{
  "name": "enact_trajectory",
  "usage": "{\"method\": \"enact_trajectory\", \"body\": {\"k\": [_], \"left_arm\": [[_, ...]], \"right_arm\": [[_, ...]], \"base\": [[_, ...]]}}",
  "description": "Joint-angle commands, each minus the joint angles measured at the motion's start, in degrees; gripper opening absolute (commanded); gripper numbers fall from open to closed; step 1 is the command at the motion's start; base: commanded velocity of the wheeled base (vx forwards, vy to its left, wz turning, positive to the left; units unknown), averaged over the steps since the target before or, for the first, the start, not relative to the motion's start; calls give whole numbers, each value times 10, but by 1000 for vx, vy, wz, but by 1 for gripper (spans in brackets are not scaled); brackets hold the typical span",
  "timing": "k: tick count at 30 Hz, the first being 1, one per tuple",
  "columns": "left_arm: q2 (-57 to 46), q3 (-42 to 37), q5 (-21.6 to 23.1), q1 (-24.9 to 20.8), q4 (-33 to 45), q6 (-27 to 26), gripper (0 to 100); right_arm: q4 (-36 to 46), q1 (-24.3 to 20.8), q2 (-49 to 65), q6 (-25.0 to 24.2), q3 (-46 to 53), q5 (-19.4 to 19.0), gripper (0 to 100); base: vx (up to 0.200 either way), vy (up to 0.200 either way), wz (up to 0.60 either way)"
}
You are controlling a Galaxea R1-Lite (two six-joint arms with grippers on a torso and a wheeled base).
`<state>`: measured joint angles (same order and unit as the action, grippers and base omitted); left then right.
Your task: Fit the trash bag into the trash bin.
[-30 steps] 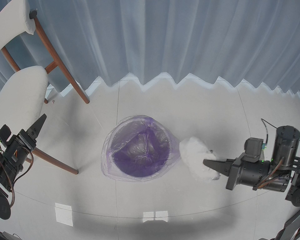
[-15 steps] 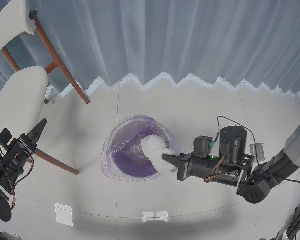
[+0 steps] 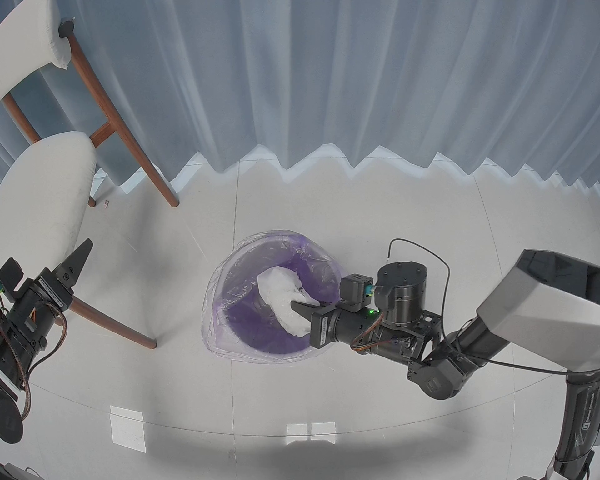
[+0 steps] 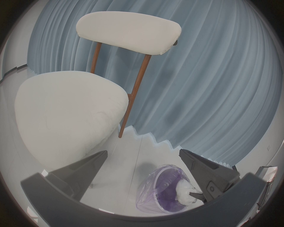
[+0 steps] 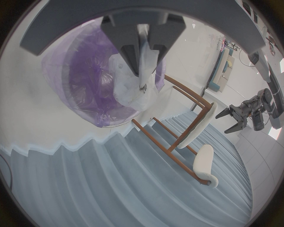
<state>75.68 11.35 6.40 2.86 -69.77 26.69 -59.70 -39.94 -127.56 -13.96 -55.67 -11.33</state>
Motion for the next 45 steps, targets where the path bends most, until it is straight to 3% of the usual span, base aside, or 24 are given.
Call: {"method": "enact_trajectory", "body": {"k": [1,13,14,23,30,33,45], "left_arm": [[0,-1,0,1,0,0,100],[-2,-5,-1,9,-1,-1,100],[-3,-5,0,9,-1,-1,100],[-14,1,4,8,-3,-1,100],[-24,-1,13,-1,-13,-2,100],[-40,-5,32,-1,-13,-15,100],[-75,-19,34,-23,-13,-37,100]], "right_arm": [[-2,5,-66,-1,-51,3,0],[-1,10,-92,0,-82,14,0],[-1,10,-92,0,-83,15,100],[-2,12,-26,-10,-79,53,100],[2,53,92,-16,-14,59,100],[2,94,168,-12,45,61,100],[29,254,456,-10,258,76,100]], "base": [[0,0,0],[0,0,0],[0,0,0],[0,0,0],[0,0,0],[0,0,0],[0,0,0]]}}
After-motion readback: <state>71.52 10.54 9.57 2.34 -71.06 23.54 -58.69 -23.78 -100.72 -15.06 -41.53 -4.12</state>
